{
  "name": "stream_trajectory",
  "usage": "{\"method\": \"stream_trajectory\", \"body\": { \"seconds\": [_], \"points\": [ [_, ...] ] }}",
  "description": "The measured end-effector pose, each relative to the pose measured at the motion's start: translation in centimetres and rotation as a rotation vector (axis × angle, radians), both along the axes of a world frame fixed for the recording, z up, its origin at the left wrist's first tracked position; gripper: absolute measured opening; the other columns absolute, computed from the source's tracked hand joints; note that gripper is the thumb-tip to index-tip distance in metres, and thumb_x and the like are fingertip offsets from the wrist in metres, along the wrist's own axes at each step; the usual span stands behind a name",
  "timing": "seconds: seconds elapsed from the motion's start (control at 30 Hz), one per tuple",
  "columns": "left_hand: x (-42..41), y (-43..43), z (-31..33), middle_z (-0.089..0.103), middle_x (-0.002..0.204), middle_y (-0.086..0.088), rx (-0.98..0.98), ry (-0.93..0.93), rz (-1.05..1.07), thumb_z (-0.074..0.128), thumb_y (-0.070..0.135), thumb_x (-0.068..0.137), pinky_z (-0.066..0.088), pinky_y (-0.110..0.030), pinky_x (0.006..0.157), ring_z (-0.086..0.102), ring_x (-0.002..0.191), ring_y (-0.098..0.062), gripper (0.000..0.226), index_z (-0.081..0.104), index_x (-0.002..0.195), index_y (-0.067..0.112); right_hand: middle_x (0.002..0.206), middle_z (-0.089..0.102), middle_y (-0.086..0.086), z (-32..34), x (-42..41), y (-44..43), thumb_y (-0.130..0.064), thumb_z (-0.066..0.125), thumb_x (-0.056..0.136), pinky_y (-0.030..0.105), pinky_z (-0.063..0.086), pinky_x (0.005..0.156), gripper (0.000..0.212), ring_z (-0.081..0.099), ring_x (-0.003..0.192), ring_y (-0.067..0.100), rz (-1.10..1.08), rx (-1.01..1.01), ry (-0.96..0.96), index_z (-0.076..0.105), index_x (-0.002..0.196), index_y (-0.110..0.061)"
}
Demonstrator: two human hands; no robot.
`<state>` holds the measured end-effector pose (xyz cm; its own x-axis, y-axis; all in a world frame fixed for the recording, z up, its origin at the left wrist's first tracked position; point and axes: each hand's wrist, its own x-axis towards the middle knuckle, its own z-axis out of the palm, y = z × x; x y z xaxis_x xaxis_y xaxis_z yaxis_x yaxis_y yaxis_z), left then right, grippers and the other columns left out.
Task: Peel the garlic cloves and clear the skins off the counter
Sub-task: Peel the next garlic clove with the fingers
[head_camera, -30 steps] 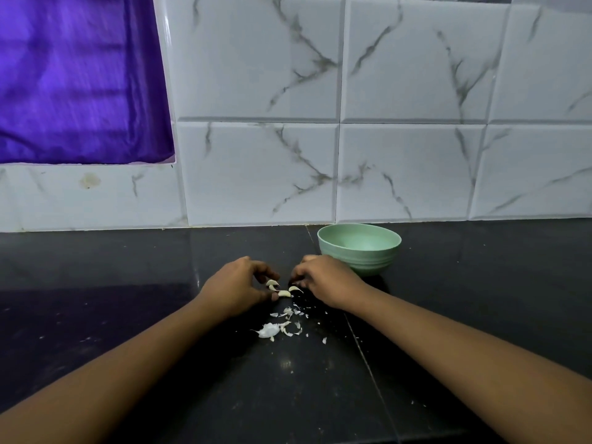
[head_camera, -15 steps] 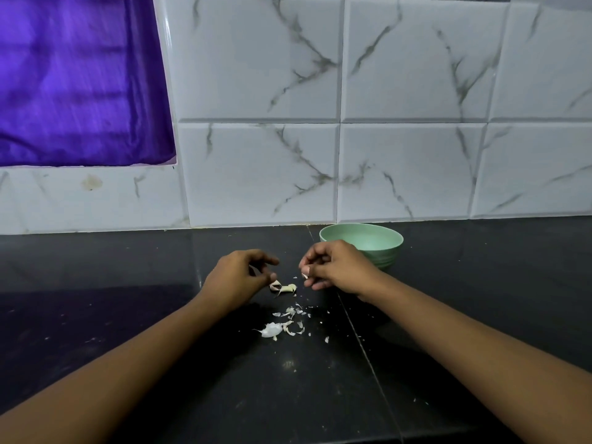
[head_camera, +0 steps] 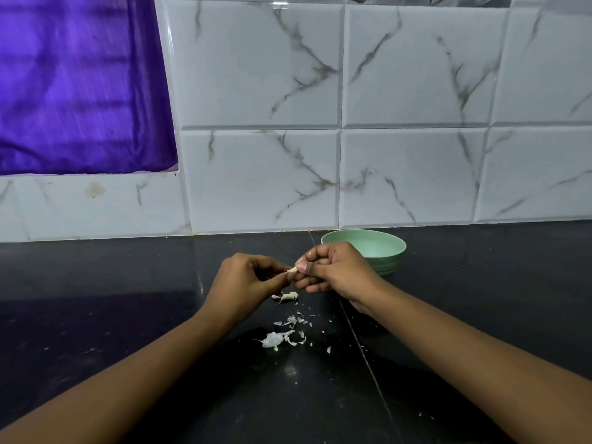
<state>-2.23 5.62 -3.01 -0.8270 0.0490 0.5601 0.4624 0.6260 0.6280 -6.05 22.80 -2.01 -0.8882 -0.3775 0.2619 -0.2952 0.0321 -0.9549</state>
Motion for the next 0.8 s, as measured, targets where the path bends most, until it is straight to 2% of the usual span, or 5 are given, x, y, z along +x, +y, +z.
{"method": "stream_trajectory", "body": {
  "seconds": [0.13,0.37,0.53,0.73,0.8],
  "points": [
    [0.0,0.0,0.3,0.073,0.069,0.003,0.212,-0.162,-0.079,0.071,0.018,0.084,0.05,-0.02,0.052,0.069,0.062,-0.012,0.006,0.076,0.084,0.016,0.071,0.069,0.007,0.1,0.0,0.2,-0.002,0.061,0.089,0.016,0.052,0.051,0.008,0.068,0.059,0.009,0.025,0.023,-0.004,0.062,0.083,-0.007],
    [0.0,0.0,0.4,0.073,0.076,-0.004,0.472,-0.342,-0.138,0.067,0.015,0.085,0.044,-0.018,0.045,0.066,0.057,-0.013,0.006,0.072,0.084,0.014,0.07,0.069,-0.002,0.3,0.5,0.6,-0.01,0.066,0.087,0.02,0.051,0.053,0.002,0.064,0.061,0.007,0.09,0.267,0.012,0.067,0.087,-0.009],
    [-0.2,-0.5,0.3,0.072,0.073,-0.001,0.438,-0.377,-0.131,0.065,0.018,0.087,0.042,-0.018,0.045,0.066,0.056,-0.012,0.008,0.071,0.087,0.012,0.105,0.066,0.008,1.6,1.0,1.7,-0.032,0.052,0.095,0.022,0.052,0.052,0.031,0.052,0.073,0.006,0.21,0.438,-0.052,0.071,0.102,-0.009],
    [-0.2,-0.6,0.4,0.07,0.069,-0.001,0.331,-0.341,-0.09,0.066,0.016,0.087,0.042,-0.019,0.044,0.064,0.052,-0.012,0.009,0.07,0.086,0.008,0.077,0.065,0.008,1.2,0.8,1.4,-0.026,0.076,0.076,0.02,0.038,0.049,0.01,0.049,0.076,0.013,0.068,0.467,0.082,0.075,0.068,-0.02],
    [-0.1,-0.6,0.4,0.071,0.068,-0.001,0.302,-0.325,-0.08,0.066,0.015,0.087,0.043,-0.019,0.044,0.064,0.051,-0.011,0.009,0.07,0.086,0.008,0.065,0.06,0.003,1.3,0.8,1.4,-0.02,0.083,0.068,0.021,0.039,0.049,0.015,0.051,0.065,0.009,0.065,0.44,0.118,0.07,0.06,-0.02]
  ]
}}
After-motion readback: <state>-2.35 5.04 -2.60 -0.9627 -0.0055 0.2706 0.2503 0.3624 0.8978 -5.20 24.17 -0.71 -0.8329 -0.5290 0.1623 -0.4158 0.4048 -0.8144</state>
